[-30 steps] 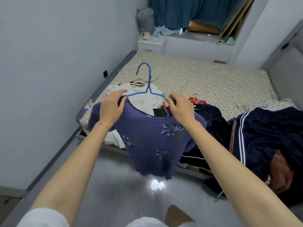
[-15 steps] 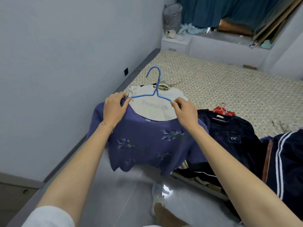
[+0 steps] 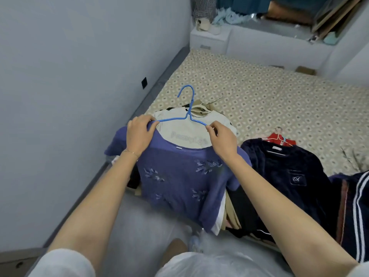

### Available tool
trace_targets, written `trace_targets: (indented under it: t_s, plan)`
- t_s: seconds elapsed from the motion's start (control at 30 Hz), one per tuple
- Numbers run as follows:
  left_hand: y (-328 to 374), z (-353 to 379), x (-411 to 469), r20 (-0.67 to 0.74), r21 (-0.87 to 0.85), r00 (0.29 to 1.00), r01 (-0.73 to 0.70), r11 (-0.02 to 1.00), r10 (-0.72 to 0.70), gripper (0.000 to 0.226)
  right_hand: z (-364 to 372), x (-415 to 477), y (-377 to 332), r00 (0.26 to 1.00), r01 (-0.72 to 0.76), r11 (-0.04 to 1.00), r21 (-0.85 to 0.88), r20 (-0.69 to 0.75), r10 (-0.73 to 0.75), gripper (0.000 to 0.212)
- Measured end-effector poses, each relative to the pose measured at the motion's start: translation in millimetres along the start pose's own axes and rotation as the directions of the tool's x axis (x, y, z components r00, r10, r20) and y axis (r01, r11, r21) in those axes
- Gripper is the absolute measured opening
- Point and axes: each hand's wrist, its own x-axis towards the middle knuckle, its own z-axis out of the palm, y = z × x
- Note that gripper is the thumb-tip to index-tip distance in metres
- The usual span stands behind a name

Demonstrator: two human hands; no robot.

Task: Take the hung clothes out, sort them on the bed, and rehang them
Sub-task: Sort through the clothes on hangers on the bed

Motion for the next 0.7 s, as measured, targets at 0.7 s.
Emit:
trace_targets:
  t_s: [0.7]
  plan:
    - [-98, 197, 237, 0.272, -0.242, 0.961, 0.015, 0.970, 0.053, 0.017, 114, 242, 53, 0.979, -0.145, 0.989, -0.008, -0.145, 0.142, 0.018]
